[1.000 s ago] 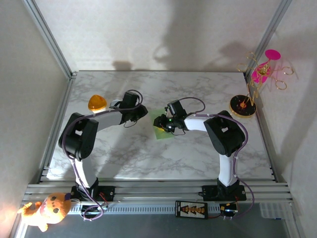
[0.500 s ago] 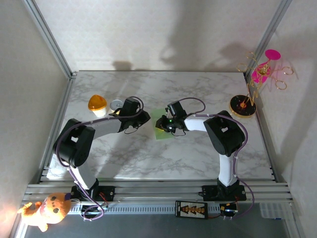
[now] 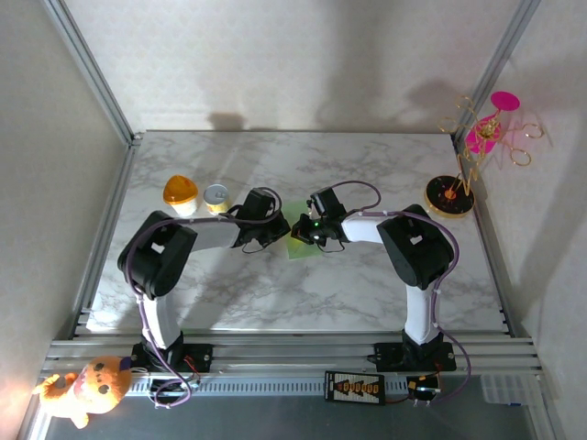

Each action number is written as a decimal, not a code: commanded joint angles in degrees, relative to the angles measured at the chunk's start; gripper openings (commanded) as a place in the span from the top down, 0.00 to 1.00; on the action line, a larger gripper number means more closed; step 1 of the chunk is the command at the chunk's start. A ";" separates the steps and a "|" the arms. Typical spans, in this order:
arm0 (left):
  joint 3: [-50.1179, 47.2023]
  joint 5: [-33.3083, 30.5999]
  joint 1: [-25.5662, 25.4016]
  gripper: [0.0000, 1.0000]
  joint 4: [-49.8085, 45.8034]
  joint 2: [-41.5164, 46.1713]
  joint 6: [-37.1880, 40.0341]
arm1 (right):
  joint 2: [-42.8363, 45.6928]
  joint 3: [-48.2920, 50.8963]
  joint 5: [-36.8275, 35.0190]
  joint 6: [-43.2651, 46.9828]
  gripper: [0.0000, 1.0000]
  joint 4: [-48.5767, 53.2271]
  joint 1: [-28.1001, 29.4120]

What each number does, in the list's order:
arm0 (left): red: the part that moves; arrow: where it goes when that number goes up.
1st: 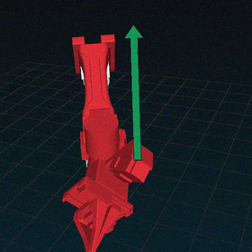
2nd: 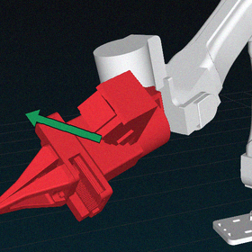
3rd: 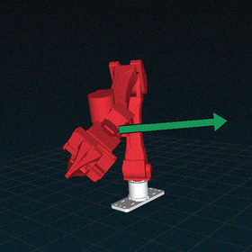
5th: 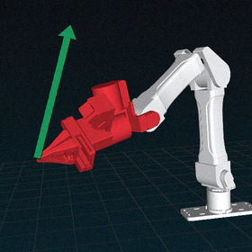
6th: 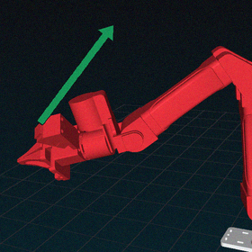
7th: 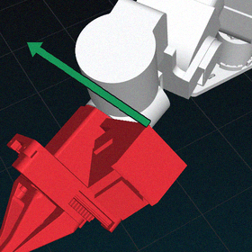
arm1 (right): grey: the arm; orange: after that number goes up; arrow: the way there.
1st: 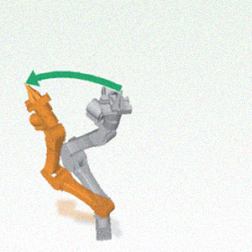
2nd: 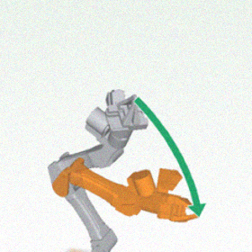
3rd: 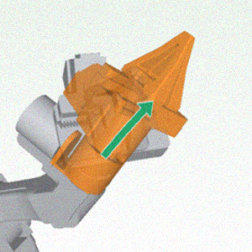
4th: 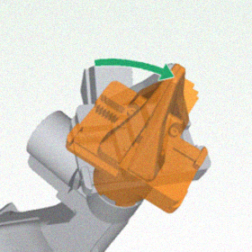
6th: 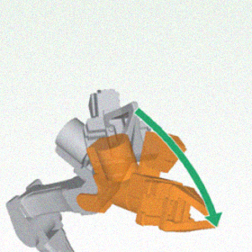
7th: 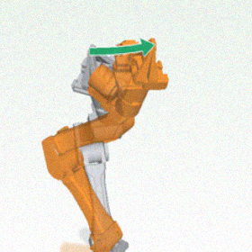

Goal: Fold a paper plane with a square sheet of paper (pick it up from the middle)
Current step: Fold the triangle a second time at the center of the table.

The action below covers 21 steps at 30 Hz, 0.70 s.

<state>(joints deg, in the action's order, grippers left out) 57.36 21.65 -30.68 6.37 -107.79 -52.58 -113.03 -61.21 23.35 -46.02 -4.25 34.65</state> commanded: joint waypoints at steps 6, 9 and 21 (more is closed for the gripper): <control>2.40 -2.61 -0.61 1.00 -2.69 -2.57 0.97 | -1.19 1.77 -1.82 0.47 0.97 4.28 0.33; 2.08 -2.71 -0.61 1.00 -3.05 -3.20 1.25 | -0.40 1.60 -1.49 0.29 0.97 3.73 0.36; 2.11 -3.93 -0.61 1.00 -4.15 -3.92 2.21 | 3.61 0.29 0.14 0.36 0.97 2.11 -0.03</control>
<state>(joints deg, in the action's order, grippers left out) 58.65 19.59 -30.79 4.91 -110.10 -51.79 -112.25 -61.21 23.59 -46.04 -3.51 34.65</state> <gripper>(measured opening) 0.046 0.056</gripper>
